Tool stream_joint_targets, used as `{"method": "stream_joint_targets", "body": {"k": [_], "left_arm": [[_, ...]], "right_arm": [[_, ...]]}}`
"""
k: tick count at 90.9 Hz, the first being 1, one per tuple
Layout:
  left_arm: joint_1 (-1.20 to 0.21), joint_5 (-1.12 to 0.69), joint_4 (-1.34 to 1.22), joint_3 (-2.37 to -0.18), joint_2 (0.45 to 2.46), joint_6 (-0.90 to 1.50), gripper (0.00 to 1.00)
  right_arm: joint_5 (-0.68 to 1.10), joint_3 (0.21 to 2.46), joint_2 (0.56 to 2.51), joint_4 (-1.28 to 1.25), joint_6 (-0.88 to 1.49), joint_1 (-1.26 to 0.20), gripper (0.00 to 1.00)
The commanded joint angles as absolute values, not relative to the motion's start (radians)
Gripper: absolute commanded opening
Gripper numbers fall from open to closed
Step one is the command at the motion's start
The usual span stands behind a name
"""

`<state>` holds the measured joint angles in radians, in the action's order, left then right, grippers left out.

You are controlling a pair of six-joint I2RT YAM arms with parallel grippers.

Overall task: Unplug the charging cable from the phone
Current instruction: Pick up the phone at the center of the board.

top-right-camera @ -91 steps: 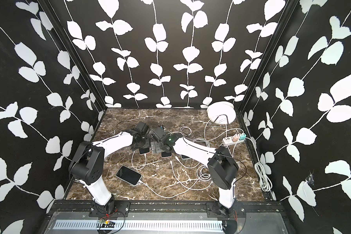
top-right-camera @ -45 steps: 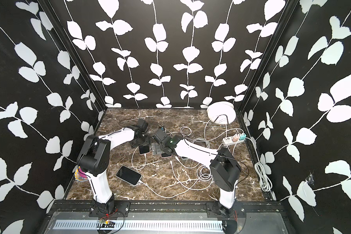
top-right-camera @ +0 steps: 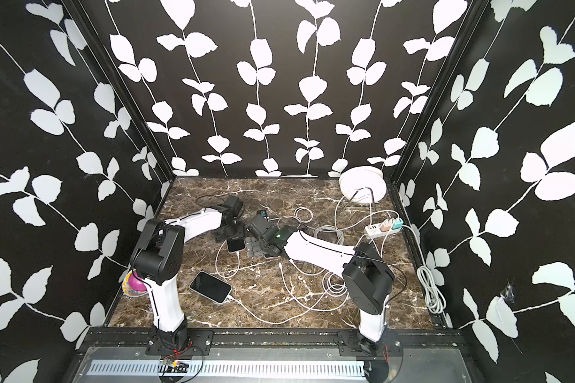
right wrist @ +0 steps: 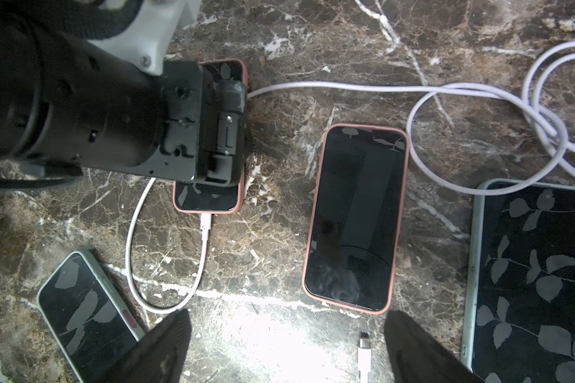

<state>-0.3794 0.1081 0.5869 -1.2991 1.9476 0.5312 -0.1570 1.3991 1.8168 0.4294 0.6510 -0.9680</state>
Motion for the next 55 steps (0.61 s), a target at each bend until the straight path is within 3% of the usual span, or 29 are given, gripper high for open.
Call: {"method": "stream_joint_targets", "body": {"k": [1,19,27,55], "left_arm": [[-0.376,0.063,0.59,-1.306,1.987,0.546,0.81],[-0.375,0.067,0.597,-1.312,1.987,0.547,0.62],[-0.376,0.075,0.614,-1.327,1.963,0.548,0.47],[-0.377,0.058,0.664,-1.376,1.846,0.567,0.19]], "right_arm": [[-0.161,1.391,1.793,0.404,0.658,-0.976,0.92],[-0.162,1.388,1.81,0.398,0.657,-0.987,0.9],[-0.161,1.392,1.837,0.386,0.645,-1.0,0.89],[-0.2,1.422,1.959,0.254,0.587,-1.1,0.85]]}}
